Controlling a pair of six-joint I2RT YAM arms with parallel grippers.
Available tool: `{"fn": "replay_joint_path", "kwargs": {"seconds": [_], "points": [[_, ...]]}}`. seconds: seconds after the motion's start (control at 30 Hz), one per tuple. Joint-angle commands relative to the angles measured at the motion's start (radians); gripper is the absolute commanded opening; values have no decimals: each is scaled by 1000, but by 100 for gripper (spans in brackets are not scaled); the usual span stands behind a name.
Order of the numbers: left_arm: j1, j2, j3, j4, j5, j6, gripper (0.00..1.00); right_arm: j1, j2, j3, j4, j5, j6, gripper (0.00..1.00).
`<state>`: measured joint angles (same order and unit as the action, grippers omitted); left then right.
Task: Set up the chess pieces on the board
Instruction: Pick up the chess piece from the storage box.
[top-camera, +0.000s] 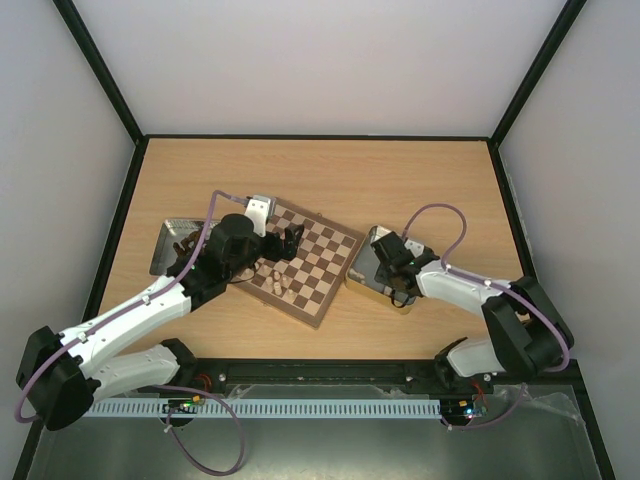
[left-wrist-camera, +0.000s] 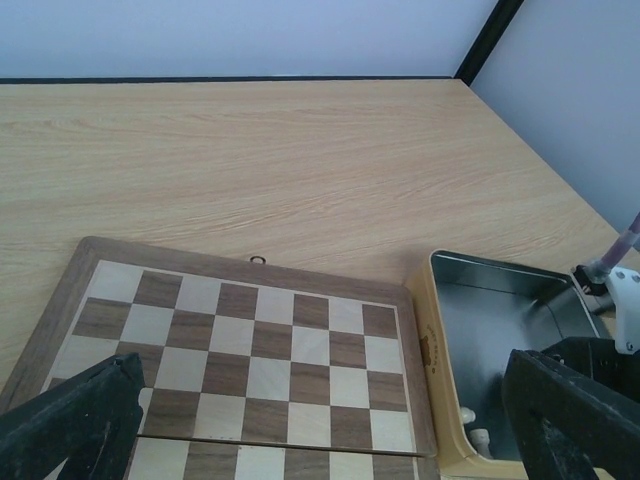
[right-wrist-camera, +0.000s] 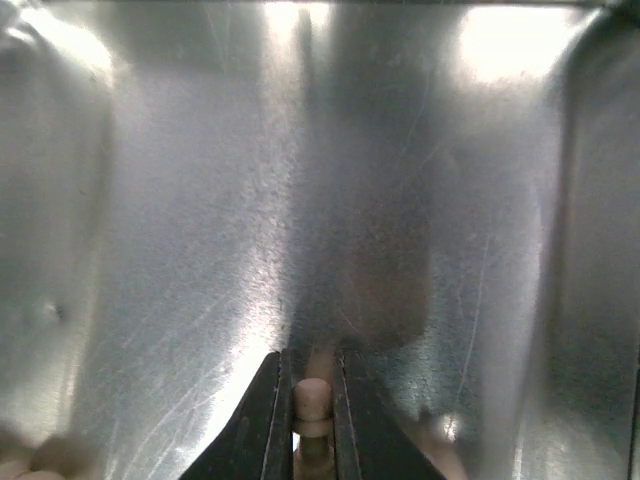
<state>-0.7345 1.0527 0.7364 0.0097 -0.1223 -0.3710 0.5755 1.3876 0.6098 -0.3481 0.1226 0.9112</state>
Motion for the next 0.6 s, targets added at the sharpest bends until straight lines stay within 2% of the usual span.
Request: {"fn": "replay_joint_path", "kwargs": {"seconds": [0.0, 0.27, 0.57], "points": [[6, -4, 29, 30, 30, -17, 100, -3, -82, -1, 61, 87, 31, 2], [4, 19, 15, 95, 116, -56, 100, -3, -215, 27, 100, 116, 119, 2], [-3, 135, 8, 253, 321, -158, 96, -3, -295, 79, 148, 16, 225, 2]]}}
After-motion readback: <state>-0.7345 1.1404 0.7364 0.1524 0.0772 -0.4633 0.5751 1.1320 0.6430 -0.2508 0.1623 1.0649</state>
